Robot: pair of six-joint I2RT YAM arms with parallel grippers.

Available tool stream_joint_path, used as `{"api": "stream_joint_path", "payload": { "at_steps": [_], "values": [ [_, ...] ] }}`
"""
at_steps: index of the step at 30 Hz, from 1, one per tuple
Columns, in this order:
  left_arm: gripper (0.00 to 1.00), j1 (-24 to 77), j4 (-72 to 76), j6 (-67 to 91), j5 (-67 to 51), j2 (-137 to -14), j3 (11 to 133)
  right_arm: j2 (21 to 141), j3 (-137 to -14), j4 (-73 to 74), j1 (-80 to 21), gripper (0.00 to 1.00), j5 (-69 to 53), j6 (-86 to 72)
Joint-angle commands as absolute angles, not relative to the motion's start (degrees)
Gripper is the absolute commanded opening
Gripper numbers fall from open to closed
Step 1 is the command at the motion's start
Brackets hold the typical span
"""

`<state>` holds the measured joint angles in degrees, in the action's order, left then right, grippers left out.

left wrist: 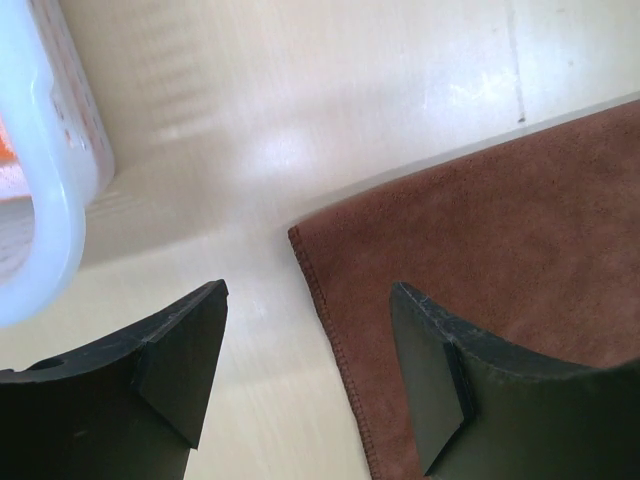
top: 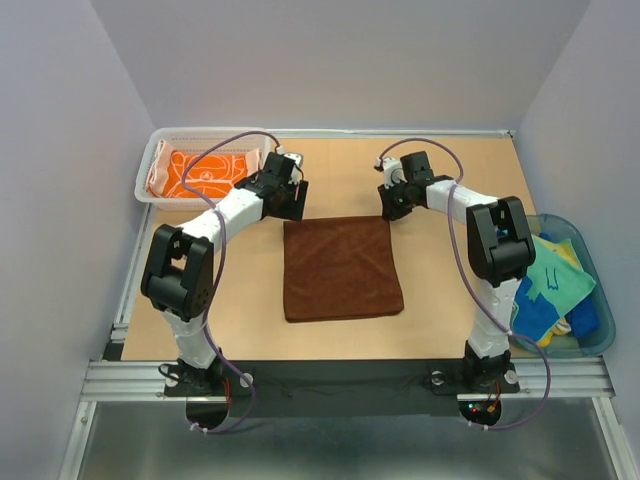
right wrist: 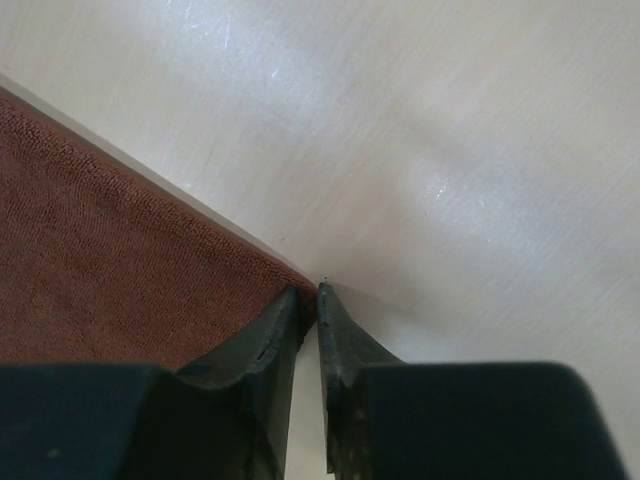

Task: Fold and stack the towels
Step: Fold the towel

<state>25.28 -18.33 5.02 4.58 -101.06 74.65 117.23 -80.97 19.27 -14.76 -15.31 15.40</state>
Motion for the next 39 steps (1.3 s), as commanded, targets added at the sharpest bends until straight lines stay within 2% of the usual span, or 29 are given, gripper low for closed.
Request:
{"api": "stream_joint_path", "payload": {
  "at_steps": [1,2,3,6,15,25,39],
  "values": [
    [0.77,24.8,-19.6,3.2,2.5,-102.3,78.7,116.4,-79.0,23.9,-15.3,0.17,-9.3,18.8],
    [0.77,24.7,-19.8,3.2,2.2,-102.7,79.3,116.3,-78.9,24.0,-15.3,0.15,-8.7,19.0],
    [0.77,24.6,-19.9,3.2,2.1,-103.6,80.3,116.3,-79.0,24.0,-15.3,0.06,-8.1,19.0],
    [0.77,24.3,-19.9,3.1,1.6,-105.3,81.8,116.3,-78.4,23.9,-15.3,0.01,-6.8,19.3],
    [0.75,23.9,-20.9,3.5,0.9,-110.9,84.8,116.5,-77.5,23.7,-15.3,0.01,-2.9,19.7],
    [0.61,22.7,-19.9,6.0,1.4,-116.3,88.9,116.3,-77.1,23.6,-15.3,0.01,-3.2,19.8],
    [0.58,22.6,-20.1,6.9,-1.6,-119.4,89.6,116.7,-77.3,23.4,-15.4,0.01,-1.8,19.2]
  ]
}}
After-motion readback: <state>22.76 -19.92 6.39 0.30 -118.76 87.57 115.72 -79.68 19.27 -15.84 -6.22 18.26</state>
